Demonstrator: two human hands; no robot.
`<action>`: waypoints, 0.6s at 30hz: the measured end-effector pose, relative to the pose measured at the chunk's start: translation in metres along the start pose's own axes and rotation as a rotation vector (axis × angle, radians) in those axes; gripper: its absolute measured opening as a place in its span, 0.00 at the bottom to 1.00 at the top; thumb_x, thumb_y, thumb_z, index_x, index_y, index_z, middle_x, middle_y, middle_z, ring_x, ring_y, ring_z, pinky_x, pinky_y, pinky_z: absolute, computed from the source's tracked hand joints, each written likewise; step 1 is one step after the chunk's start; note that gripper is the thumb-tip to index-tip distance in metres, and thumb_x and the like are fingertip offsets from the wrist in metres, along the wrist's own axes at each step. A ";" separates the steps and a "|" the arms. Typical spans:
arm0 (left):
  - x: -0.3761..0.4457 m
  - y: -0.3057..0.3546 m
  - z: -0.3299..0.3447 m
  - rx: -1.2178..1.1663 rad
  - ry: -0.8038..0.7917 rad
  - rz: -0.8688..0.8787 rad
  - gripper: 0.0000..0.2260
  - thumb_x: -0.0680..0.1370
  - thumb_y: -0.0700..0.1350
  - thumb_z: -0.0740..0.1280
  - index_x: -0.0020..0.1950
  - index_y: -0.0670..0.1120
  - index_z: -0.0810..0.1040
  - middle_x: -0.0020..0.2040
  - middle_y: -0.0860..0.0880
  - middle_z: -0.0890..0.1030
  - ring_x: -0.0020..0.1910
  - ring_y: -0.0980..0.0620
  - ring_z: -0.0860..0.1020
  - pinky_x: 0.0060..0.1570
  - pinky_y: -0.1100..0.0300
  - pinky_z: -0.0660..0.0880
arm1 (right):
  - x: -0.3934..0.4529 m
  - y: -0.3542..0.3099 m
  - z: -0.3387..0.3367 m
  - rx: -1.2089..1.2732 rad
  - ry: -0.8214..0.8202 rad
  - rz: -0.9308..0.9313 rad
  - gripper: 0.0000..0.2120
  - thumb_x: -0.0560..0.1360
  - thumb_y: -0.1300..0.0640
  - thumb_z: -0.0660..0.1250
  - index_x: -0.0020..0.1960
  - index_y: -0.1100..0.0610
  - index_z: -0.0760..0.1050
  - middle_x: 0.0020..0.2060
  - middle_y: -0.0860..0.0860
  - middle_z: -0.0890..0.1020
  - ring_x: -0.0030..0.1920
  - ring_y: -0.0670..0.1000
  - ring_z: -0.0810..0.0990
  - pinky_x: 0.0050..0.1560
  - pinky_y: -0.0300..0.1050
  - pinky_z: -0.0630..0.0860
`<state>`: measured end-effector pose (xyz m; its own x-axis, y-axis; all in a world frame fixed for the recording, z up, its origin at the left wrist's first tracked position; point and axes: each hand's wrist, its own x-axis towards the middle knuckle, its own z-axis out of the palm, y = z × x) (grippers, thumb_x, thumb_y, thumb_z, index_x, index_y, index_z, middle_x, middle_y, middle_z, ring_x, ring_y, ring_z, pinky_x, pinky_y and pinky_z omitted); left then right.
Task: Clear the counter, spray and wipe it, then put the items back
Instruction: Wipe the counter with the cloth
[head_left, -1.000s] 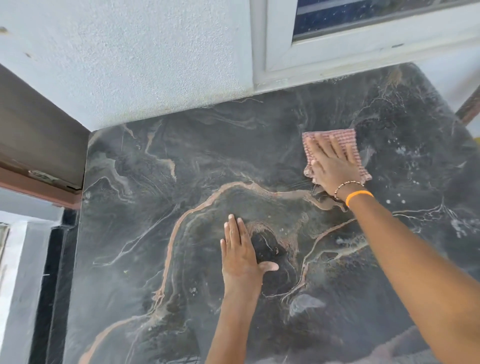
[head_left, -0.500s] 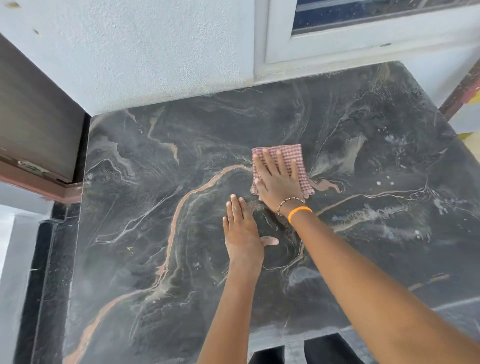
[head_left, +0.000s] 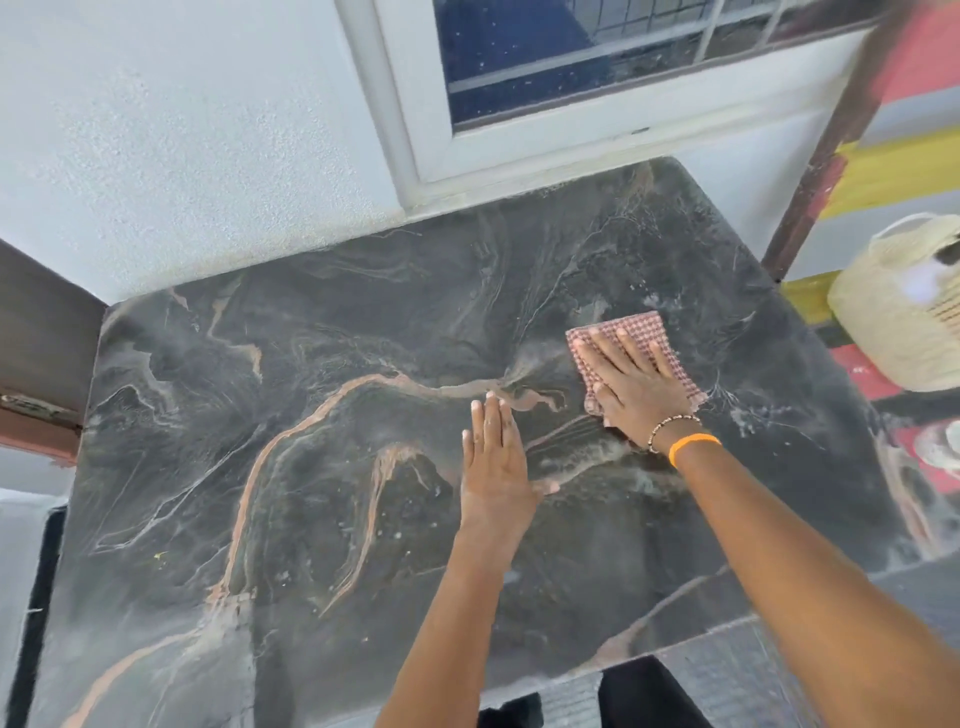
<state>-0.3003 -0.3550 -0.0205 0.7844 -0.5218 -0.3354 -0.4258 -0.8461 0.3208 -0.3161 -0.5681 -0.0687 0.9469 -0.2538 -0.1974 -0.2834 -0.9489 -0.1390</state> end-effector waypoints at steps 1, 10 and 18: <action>0.007 0.013 0.002 0.033 -0.023 0.025 0.44 0.76 0.57 0.63 0.74 0.40 0.36 0.76 0.43 0.35 0.75 0.44 0.34 0.73 0.51 0.38 | -0.002 0.028 -0.004 0.020 0.004 0.065 0.29 0.78 0.51 0.50 0.75 0.41 0.41 0.77 0.41 0.45 0.77 0.50 0.44 0.75 0.54 0.41; 0.035 0.076 0.021 0.019 -0.178 -0.063 0.53 0.70 0.59 0.69 0.74 0.40 0.33 0.76 0.44 0.33 0.75 0.45 0.34 0.73 0.51 0.40 | -0.037 0.141 -0.016 0.169 0.087 0.571 0.28 0.78 0.51 0.50 0.76 0.47 0.45 0.77 0.48 0.50 0.77 0.57 0.48 0.74 0.62 0.46; 0.038 0.082 0.027 -0.038 -0.126 -0.151 0.54 0.67 0.58 0.72 0.75 0.45 0.35 0.77 0.50 0.35 0.75 0.48 0.35 0.74 0.51 0.41 | -0.019 0.017 0.003 0.118 0.036 -0.021 0.30 0.78 0.48 0.49 0.75 0.46 0.38 0.77 0.48 0.45 0.77 0.57 0.41 0.71 0.61 0.34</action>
<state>-0.3173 -0.4469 -0.0307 0.7744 -0.4011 -0.4893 -0.2884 -0.9121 0.2913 -0.3398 -0.5789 -0.0707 0.9570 -0.2430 -0.1582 -0.2775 -0.9258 -0.2567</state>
